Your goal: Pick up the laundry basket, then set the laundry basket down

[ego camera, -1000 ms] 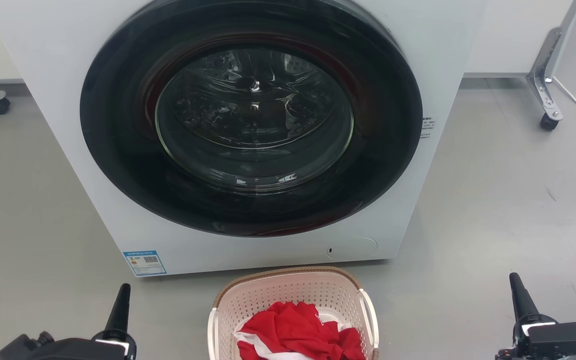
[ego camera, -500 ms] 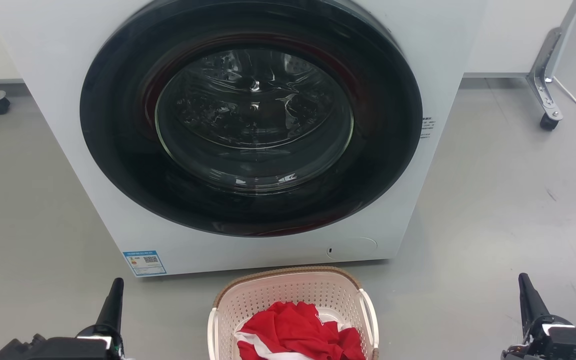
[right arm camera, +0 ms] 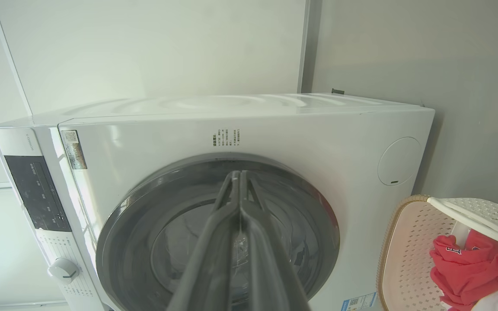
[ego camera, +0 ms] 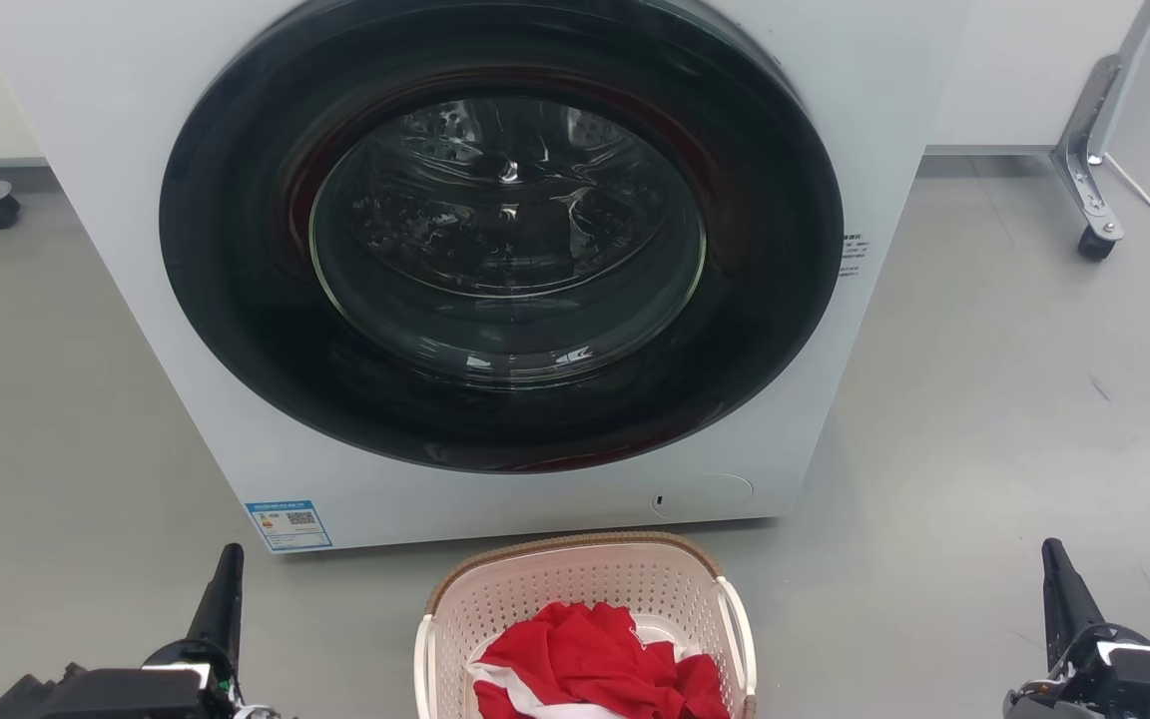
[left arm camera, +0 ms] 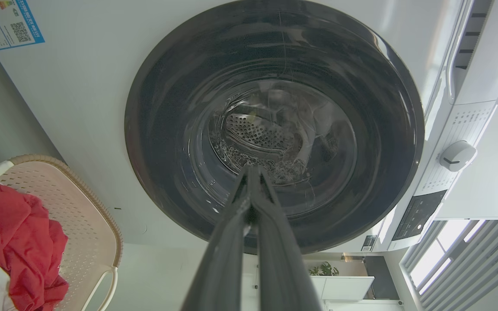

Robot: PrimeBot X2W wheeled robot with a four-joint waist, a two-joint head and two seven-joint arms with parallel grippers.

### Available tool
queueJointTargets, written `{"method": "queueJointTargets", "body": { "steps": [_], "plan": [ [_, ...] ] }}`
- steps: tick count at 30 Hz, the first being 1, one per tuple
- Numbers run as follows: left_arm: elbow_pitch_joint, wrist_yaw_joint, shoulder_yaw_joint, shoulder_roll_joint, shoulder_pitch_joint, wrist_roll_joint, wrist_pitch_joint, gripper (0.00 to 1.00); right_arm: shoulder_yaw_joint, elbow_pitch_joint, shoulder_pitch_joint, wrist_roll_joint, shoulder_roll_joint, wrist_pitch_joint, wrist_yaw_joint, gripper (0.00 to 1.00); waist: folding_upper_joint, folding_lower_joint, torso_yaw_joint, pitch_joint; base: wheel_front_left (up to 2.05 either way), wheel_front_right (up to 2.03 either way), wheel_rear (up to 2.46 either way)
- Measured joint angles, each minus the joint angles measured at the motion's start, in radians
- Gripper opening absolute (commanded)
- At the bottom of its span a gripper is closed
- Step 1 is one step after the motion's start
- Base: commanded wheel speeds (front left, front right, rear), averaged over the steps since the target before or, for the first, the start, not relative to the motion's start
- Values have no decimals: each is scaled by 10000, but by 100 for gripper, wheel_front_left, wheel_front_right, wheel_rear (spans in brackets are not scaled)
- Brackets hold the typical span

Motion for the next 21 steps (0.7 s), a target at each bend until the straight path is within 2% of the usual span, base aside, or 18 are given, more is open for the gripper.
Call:
{"method": "queueJointTargets", "body": {
  "steps": [21],
  "plan": [
    [8, 0, 0, -2, 0, -2, 0, 0, 0, 2, 0, 4, 2, -2, 13, 0, 0, 0, 0, 0, 0, 0, 0]
  ]
}}
